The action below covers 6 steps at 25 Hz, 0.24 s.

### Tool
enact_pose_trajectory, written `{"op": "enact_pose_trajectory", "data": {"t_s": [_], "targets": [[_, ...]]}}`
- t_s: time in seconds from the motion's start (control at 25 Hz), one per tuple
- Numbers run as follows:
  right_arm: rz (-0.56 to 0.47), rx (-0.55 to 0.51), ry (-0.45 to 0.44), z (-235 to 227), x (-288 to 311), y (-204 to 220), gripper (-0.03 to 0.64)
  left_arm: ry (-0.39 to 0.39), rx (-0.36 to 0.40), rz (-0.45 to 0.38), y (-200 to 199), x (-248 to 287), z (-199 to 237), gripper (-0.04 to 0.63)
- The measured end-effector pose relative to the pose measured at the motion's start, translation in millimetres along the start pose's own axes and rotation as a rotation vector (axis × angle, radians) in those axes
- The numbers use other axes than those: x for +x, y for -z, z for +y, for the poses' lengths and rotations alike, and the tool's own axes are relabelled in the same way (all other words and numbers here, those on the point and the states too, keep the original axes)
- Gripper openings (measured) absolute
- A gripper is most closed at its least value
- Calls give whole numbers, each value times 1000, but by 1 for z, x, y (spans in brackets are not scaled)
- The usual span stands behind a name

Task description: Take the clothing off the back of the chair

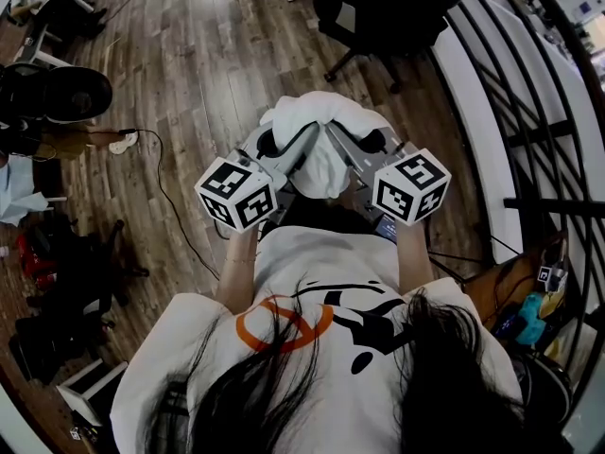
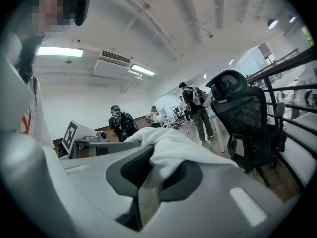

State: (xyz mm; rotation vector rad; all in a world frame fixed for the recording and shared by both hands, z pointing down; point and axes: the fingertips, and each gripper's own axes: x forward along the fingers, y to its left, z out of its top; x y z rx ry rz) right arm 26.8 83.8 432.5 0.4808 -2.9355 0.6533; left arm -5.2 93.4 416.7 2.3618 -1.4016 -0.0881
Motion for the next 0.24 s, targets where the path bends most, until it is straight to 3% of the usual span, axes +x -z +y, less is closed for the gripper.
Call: {"op": "enact_pose_trajectory", "data": {"t_s": [0.24], "targets": [[2, -7, -3, -1, 4, -3, 63, -3, 4, -7, -3, 1, 4, 95]]}}
